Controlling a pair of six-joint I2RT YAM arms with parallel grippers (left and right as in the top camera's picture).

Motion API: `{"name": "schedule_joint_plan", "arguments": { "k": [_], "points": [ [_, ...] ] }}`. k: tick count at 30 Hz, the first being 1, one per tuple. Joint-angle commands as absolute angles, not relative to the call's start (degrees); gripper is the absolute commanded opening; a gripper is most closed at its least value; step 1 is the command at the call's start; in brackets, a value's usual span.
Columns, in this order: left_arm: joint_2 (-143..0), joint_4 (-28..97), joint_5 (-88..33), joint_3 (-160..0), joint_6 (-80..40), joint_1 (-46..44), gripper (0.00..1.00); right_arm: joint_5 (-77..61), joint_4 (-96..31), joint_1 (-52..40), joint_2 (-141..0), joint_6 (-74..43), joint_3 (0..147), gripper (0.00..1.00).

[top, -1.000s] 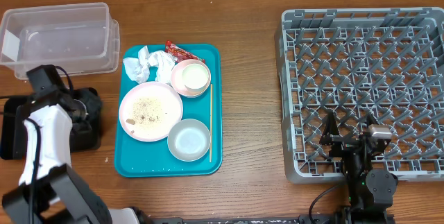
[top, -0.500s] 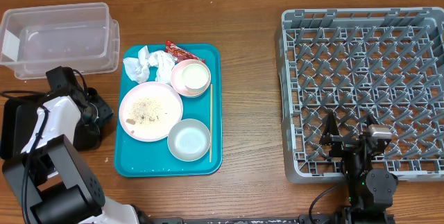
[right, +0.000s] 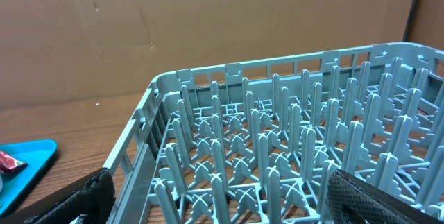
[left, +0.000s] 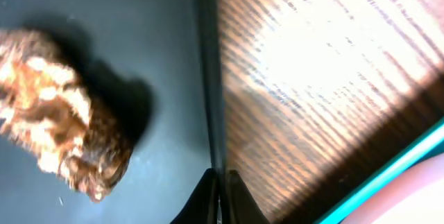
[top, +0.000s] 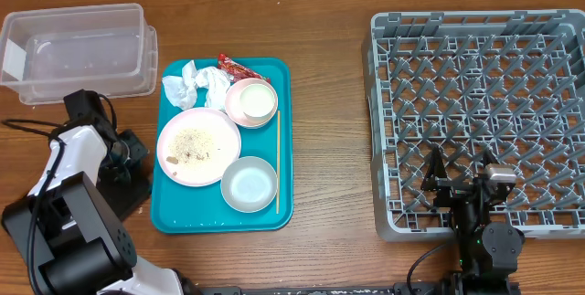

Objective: Sort waste into correct bins and load items into the dishwasher
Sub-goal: 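Open the left gripper to release the scrap onto the black tray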

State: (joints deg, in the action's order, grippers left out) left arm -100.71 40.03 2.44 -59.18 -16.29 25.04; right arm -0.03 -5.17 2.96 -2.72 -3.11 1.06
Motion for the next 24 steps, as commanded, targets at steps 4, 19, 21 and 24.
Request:
{"name": "schedule_joint_plan", "arguments": {
  "k": [4,19,21,24],
  "points": [
    [-101.14,40.75,3.57,-58.98,-14.76,24.71,0.05,-0.14,-4.84,3.07,-2.2,-2.98,0.47,1.0],
    [-101.14,36.27,3.55,-60.73,-7.94,24.71,0.04,-0.14,-4.84,3.07,-2.2,-2.96,0.47,1.0],
    [-101.14,36.34,3.36,-60.73,-4.05,24.71,0.04,-0.14,-4.82,3.07,-2.2,-2.98,0.47,1.0],
    [-101.14,39.0,3.42,-60.73,7.77,24.6,0.04,-0.12,-4.84,3.07,-2.2,-2.98,0.47,1.0]
  ]
}}
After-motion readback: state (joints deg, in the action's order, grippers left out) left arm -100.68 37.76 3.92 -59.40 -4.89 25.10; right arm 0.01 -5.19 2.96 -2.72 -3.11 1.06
